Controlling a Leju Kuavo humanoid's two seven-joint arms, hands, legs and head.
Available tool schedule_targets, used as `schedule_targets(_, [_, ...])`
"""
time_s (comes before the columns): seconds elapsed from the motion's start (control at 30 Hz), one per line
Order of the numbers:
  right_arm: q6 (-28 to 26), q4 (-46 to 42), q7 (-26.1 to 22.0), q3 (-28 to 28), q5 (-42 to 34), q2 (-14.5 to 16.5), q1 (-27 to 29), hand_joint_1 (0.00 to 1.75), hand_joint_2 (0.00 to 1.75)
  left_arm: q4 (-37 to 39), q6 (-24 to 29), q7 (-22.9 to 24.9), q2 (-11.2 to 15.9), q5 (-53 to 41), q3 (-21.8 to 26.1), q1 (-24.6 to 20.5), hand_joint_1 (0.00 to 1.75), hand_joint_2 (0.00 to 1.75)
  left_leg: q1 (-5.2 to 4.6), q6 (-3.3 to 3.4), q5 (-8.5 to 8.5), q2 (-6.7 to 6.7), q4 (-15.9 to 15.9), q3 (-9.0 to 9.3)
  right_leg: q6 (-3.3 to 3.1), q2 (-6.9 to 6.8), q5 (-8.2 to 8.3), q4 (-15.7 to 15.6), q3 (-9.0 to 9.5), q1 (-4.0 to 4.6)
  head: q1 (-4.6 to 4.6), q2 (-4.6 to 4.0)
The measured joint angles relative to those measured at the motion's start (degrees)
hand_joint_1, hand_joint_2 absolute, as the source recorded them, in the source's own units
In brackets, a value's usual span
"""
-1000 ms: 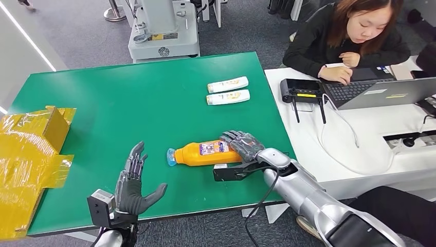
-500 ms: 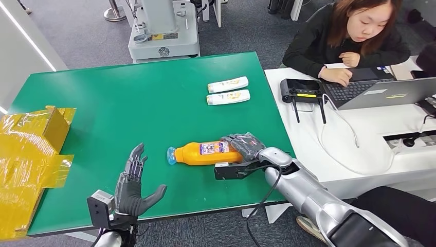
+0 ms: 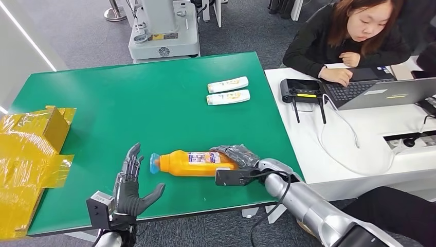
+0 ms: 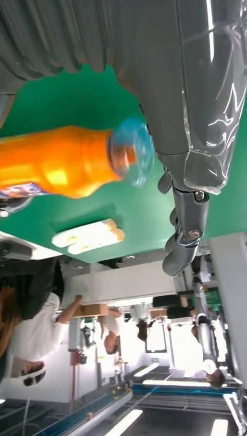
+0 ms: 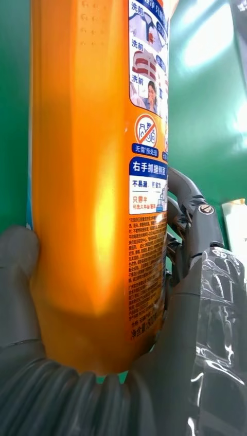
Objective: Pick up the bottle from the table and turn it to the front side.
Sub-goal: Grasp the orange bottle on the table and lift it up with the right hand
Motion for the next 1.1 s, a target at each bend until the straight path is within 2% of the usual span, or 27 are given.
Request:
schedule_targets(0.2, [-2.4,-8.32,1.58,-0.43,-5.13,0.28,7.53,1.75,1.75,-2.08,1.86,0.08,0.38,-1.19,1.31,0.44,0.0,1.75,0.01,0.0,-0.01,-0.03,-0.01,-0.04,0.02,-0.03,-0.04,0.0,-0.01,0.02,-0.01,0.0])
schedule_targets(0.47, [-5.71,-17.16,1.58,-2.09,-8.18,0.27,16.48,1.75,1.75,-6.2,5.82,-1.74,1.59,-3.73,3.28,2.11,0.0,1.75,0.01,0.0,-0.01,-0.04,-0.01,-0.18,0.03,-0.05,-0.05,0.0,-0.13,0.01,0.0,0.0])
schedule_targets(0.63, [-9.02,-22.47,0.98,-4.65,-8.48,0.33,21.96,1.75,1.75,-9.54,5.37,-1.28,2.88,-3.36,4.8,3.34,0.0,1.75,0.0,0.0,-0.01,-0.06,-0.01,-0.24,0.03,-0.07,-0.06,-0.01,-0.17,0.0,0.01,0.0])
schedule_targets(0.77, [-10.55,-26.12,0.16,-6.8,-8.79,1.24,24.72,1.75,1.75,-10.69,-1.14,3.3,3.79,2.4,5.64,3.35,0.0,1.75,0.01,0.0,-0.01,-0.04,-0.01,-0.25,0.03,-0.06,-0.06,-0.01,-0.2,0.01,0.0,0.0])
schedule_targets(0.97, [-12.33,-29.36,-2.07,-10.35,-8.97,3.65,25.96,1.75,1.75,-10.4,-18.04,14.47,4.9,19.62,6.99,3.05,0.0,1.75,0.01,0.0,0.0,-0.02,-0.01,-0.25,0.03,-0.04,-0.05,0.0,-0.21,0.01,0.0,0.0])
schedule_targets(1.1, [-12.69,-30.53,-2.8,-12.25,-8.96,5.25,25.47,1.75,1.75,-8.29,-22.11,18.28,5.86,23.99,7.42,1.67,0.0,1.75,0.01,0.0,0.0,-0.02,-0.01,-0.25,0.02,-0.05,-0.04,0.01,-0.21,0.01,0.0,0.0])
